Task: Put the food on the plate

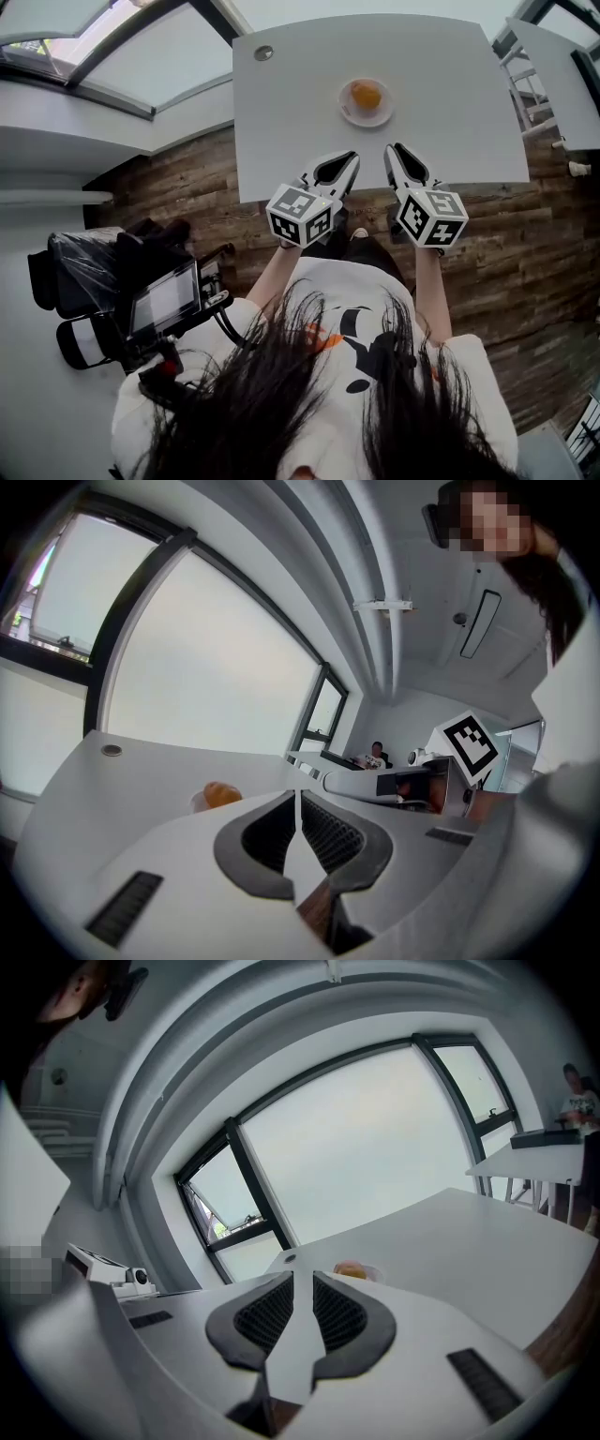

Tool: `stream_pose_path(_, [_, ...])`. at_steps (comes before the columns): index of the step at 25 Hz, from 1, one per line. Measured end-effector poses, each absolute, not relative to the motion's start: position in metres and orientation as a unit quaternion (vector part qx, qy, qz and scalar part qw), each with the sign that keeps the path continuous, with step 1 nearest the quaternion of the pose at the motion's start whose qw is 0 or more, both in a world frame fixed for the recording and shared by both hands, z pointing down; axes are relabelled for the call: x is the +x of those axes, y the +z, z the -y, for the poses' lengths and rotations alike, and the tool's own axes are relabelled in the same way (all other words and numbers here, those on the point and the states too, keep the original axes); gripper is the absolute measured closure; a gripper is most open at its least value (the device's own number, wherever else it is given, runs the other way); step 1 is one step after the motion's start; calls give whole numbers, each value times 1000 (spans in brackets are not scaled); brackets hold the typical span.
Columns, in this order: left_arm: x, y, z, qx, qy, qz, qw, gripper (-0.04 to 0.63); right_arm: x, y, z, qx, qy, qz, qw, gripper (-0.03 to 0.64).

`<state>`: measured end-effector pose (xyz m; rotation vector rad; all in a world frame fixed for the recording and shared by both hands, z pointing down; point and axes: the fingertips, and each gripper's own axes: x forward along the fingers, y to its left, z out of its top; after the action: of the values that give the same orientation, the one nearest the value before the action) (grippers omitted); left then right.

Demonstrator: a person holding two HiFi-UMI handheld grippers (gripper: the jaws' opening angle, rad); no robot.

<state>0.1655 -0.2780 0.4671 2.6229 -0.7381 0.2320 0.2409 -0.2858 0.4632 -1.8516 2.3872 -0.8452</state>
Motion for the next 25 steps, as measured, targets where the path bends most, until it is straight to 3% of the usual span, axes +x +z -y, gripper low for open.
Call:
stream_pose_path(15, [137,460,246,946,80,243,199,589,203,472,252,-592,-287,-753,3,545])
stream_pose_path(25, [62,456,216,953,81,222,191,589,135,463,231,-611,-285,-739,25,545])
